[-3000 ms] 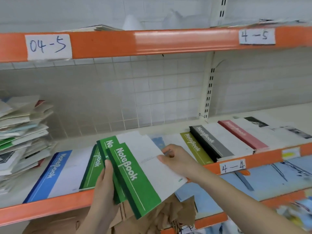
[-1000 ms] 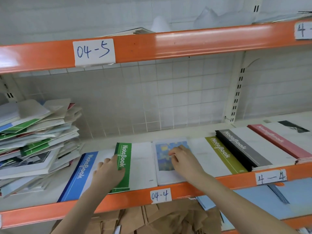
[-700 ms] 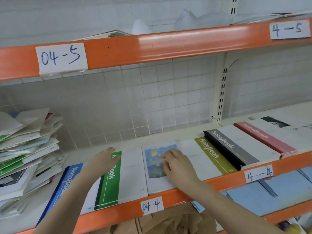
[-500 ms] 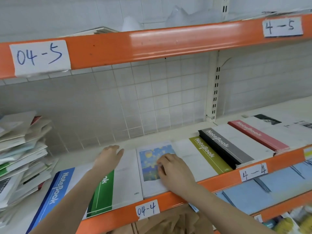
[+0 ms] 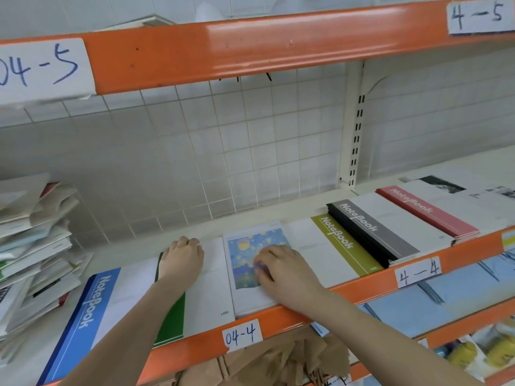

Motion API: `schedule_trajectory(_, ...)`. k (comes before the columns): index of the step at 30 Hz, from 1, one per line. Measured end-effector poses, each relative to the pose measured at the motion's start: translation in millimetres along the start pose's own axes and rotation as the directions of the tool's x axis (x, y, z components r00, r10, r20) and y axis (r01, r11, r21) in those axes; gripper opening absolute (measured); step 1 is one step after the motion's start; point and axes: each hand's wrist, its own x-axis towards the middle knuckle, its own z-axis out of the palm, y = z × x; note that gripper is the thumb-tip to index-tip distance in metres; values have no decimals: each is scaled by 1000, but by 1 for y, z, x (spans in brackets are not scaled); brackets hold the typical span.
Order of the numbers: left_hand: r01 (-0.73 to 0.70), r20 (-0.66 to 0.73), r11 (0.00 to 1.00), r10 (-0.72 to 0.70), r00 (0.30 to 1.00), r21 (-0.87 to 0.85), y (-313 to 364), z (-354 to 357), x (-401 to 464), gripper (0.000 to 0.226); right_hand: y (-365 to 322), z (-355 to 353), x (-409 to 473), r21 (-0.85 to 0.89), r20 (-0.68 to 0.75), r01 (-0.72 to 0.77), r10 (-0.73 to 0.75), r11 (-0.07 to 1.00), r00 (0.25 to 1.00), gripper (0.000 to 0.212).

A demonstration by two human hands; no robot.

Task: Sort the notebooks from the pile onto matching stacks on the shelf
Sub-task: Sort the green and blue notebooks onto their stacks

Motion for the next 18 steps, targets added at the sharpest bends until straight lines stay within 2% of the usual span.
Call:
schedule_trajectory(2,1,-11,1000,-1,1000,-2,-2,1,2,38,-1,-8,-4,20,149,98,-100,995,984,47)
schedule_trajectory(5,14,7,1000,-14,1000,-9,-2,0,3,36,-1,-18,-11,19,302,164,-162,986,939,65)
schedule_trajectory(7,23,31,1000,-22,999,-9,-1,-2,4,35,1,-18,-14,27,287,186,-186,982,940,69)
schedule_trajectory(12,86,42,995,-84,996,-44,4,-7,8,29,8,-14,-18,33,183,241,-243,970,953,61)
schedule_trajectory(18,90,-4,992,-91,996,-86,10,-6,0,39,13,-16,-21,16,147,285,-285,958,947,55)
